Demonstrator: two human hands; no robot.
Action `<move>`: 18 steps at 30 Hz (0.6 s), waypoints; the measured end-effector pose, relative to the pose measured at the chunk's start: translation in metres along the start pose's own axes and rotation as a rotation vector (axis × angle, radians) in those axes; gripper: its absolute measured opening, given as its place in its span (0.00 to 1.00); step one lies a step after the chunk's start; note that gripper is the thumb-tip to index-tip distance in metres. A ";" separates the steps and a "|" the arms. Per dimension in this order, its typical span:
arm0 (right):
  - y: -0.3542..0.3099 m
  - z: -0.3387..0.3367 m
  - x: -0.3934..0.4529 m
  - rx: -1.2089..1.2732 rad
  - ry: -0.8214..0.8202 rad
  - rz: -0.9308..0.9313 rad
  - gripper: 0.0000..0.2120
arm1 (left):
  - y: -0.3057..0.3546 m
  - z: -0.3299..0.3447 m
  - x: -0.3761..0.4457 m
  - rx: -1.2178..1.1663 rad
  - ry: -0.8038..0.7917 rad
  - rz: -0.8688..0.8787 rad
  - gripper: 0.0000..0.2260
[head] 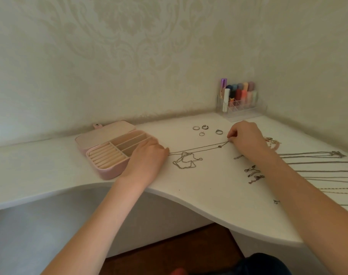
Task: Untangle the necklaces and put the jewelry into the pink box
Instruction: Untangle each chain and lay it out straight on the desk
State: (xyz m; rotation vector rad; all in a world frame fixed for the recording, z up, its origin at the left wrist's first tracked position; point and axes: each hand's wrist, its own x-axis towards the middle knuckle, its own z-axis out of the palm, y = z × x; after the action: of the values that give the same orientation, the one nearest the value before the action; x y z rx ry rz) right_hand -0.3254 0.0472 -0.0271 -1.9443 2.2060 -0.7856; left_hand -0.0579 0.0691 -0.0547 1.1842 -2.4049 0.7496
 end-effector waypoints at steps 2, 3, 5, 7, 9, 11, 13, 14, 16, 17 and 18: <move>-0.004 -0.001 0.000 -0.060 -0.072 -0.002 0.10 | 0.002 -0.003 -0.002 -0.028 0.014 0.013 0.12; -0.007 -0.003 -0.001 -0.058 -0.075 -0.028 0.10 | 0.003 -0.005 -0.003 -0.016 0.047 0.003 0.15; -0.015 -0.006 -0.010 0.091 -0.030 -0.141 0.07 | 0.003 -0.005 -0.005 -0.074 0.077 -0.042 0.20; -0.027 -0.009 -0.025 0.294 -0.120 -0.280 0.05 | 0.006 -0.004 -0.006 -0.228 0.078 -0.073 0.20; -0.037 -0.005 -0.035 0.309 -0.307 -0.365 0.06 | 0.015 -0.009 -0.010 -0.476 0.106 -0.149 0.14; -0.043 0.002 -0.036 0.257 -0.403 -0.398 0.06 | 0.029 -0.016 -0.016 -0.689 0.075 -0.266 0.11; -0.043 0.007 -0.035 0.225 -0.425 -0.401 0.06 | 0.036 -0.020 -0.019 -0.764 0.004 -0.297 0.11; -0.043 0.010 -0.034 0.207 -0.427 -0.407 0.05 | 0.037 -0.020 -0.019 -0.772 -0.019 -0.301 0.11; -0.042 0.012 -0.036 0.166 -0.430 -0.433 0.03 | 0.037 -0.021 -0.017 -0.763 -0.034 -0.301 0.10; -0.042 0.012 -0.036 0.149 -0.435 -0.452 0.02 | 0.037 -0.022 -0.016 -0.742 -0.028 -0.288 0.09; -0.042 0.012 -0.037 0.130 -0.440 -0.477 0.02 | 0.038 -0.022 -0.016 -0.710 -0.025 -0.272 0.09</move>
State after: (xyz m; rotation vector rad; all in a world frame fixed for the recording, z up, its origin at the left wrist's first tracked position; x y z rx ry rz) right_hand -0.2767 0.0761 -0.0285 -2.3284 1.4342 -0.4621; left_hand -0.0777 0.1115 -0.0572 1.1565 -2.1594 -0.2018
